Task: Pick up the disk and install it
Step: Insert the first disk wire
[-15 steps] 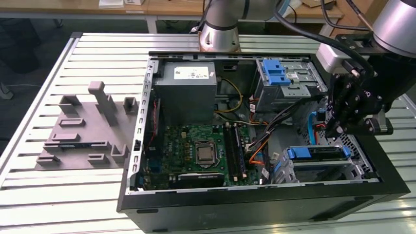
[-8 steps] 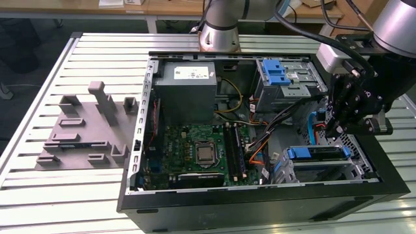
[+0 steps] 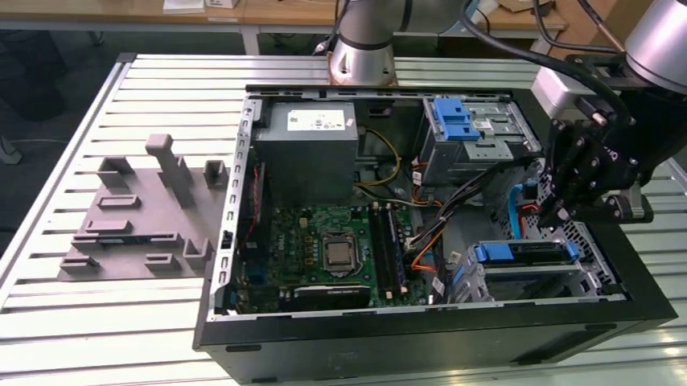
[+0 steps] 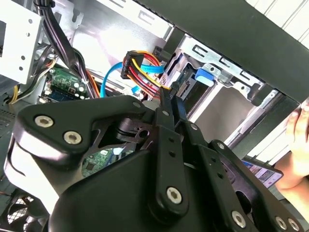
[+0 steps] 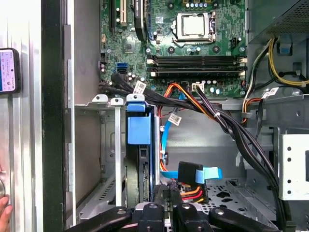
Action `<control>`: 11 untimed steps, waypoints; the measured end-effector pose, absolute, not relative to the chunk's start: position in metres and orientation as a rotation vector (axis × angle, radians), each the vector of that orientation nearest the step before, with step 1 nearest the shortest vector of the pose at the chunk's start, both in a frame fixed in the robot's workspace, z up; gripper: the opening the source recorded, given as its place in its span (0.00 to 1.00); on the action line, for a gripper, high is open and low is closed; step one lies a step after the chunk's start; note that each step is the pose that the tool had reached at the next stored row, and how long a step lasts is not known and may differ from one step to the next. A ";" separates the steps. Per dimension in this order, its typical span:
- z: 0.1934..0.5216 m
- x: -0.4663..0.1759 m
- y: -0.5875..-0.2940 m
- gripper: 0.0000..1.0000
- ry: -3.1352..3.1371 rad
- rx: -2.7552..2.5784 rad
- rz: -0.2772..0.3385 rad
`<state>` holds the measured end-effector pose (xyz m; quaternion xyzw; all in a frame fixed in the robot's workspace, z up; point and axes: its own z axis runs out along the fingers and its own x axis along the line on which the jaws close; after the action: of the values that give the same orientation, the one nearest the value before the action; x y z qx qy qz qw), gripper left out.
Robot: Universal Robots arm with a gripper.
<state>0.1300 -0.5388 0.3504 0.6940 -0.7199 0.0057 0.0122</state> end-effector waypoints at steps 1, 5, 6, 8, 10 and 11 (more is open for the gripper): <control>0.350 0.130 -0.540 0.16 -2.244 2.164 0.018; 0.349 0.130 -0.543 0.16 -2.244 2.164 0.018; 0.348 0.130 -0.544 0.16 -2.244 2.164 0.018; 0.348 0.130 -0.546 0.16 -2.244 2.164 0.018; 0.347 0.130 -0.548 0.16 -2.244 2.164 0.018; 0.347 0.130 -0.549 0.16 -2.244 2.164 0.018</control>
<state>0.1300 -0.5489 0.3472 0.6940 -0.7198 0.0056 0.0121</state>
